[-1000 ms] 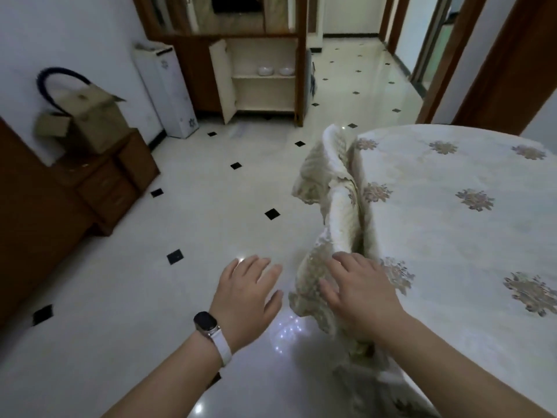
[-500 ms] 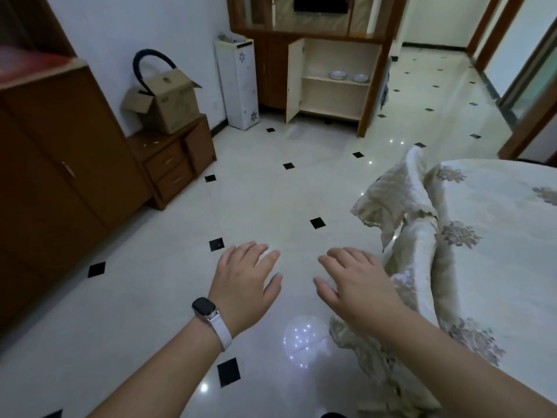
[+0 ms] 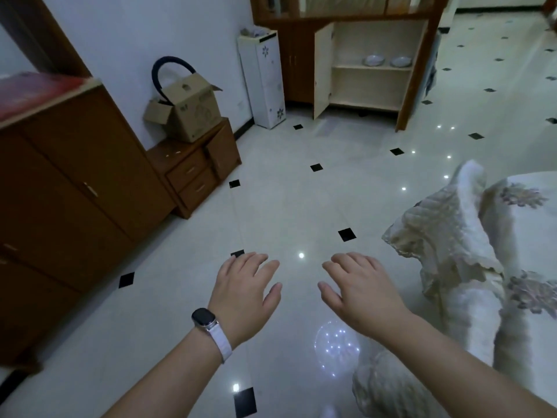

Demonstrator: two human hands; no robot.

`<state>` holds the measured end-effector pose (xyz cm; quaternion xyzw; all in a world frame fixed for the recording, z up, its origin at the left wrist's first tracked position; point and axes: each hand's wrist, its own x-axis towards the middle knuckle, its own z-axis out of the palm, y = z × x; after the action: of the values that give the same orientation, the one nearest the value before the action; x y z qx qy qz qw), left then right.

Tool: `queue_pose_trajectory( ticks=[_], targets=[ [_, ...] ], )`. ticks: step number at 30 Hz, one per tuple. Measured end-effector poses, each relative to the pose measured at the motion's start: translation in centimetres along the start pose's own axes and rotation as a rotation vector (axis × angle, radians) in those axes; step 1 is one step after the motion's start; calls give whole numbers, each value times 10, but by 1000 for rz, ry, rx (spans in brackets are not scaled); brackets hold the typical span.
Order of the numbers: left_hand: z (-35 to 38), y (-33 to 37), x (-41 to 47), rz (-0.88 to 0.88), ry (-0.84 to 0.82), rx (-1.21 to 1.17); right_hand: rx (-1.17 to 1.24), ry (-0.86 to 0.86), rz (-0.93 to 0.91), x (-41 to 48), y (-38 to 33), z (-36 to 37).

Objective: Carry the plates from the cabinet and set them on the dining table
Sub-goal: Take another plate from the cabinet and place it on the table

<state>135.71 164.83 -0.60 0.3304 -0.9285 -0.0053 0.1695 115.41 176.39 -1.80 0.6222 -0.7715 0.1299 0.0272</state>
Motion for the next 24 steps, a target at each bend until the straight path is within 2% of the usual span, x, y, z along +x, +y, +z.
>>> queue_pose_trajectory(
  ticks=[12,24],
  targets=[
    [26,-20,98,15,-23,16,46,66,14,94,56,12],
    [86,-126,224,97,27,-111,-48,11,57,234,56,42]
  ],
)
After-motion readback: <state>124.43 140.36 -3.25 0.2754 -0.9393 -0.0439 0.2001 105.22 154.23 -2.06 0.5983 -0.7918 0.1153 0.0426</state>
